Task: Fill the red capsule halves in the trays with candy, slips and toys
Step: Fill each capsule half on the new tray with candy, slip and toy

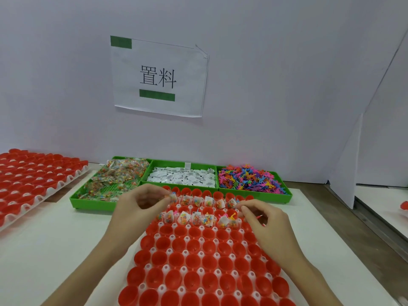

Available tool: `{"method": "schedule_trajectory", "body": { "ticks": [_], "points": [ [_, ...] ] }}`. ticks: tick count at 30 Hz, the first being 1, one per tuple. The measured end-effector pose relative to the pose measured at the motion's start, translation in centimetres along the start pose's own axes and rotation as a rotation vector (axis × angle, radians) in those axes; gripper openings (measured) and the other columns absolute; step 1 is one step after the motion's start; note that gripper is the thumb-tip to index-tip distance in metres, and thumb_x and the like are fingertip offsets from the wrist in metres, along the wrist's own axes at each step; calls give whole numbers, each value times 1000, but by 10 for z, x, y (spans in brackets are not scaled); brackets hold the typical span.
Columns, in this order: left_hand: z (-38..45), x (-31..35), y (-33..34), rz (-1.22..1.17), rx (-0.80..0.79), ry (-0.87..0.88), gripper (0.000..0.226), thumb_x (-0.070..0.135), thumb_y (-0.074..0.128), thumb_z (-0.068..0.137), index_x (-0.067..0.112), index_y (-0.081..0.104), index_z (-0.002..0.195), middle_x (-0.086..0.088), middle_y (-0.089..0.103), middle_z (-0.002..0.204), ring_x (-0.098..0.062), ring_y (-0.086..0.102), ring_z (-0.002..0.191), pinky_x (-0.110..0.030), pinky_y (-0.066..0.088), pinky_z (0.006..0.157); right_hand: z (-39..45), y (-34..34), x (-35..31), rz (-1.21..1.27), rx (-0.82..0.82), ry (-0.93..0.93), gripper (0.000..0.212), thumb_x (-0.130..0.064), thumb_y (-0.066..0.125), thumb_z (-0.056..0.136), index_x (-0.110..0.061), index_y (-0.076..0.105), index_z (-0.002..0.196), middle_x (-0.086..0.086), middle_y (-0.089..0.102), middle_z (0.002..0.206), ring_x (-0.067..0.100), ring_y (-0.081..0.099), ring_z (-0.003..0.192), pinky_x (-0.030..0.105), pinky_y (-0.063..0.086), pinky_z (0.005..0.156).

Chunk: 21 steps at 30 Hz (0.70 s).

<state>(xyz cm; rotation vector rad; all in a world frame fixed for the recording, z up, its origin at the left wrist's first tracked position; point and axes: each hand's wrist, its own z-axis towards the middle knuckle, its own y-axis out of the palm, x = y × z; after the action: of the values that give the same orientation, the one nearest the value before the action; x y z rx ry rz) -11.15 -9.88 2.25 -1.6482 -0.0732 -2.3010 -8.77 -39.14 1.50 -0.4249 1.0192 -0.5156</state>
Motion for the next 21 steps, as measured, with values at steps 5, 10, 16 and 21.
{"method": "schedule_trajectory", "body": {
  "ticks": [5,10,16,21],
  "points": [
    [-7,9,-2,-82,-114,30,14,18,81,82,22,77,95,-10,75,83,-28,74,69,-23,59,67,36,9,-24,-78,-94,-71,16,-20,68,96,-31,77,103,-22,72,89,-6,66,86,5,48,75],
    [-9,5,-3,-87,-171,39,13,11,79,87,19,78,97,-9,75,85,-27,73,75,-27,61,73,112,48,-31,-247,-264,-126,20,-18,64,99,-17,77,114,-4,77,104,-2,64,84,12,50,84],
    [-11,-3,0,-52,-188,49,19,11,78,88,28,78,96,-9,75,92,-21,72,84,-33,60,81,164,109,-21,-413,-465,-78,24,-17,64,99,-6,75,118,12,73,122,22,69,108,35,53,99],
    [-12,-7,4,-14,-181,91,23,8,77,89,30,77,97,-5,75,94,-19,70,84,-38,57,83,184,134,-17,-517,-471,-51,29,-22,73,93,4,76,106,19,75,112,30,72,100,44,58,93]
  ]
}}
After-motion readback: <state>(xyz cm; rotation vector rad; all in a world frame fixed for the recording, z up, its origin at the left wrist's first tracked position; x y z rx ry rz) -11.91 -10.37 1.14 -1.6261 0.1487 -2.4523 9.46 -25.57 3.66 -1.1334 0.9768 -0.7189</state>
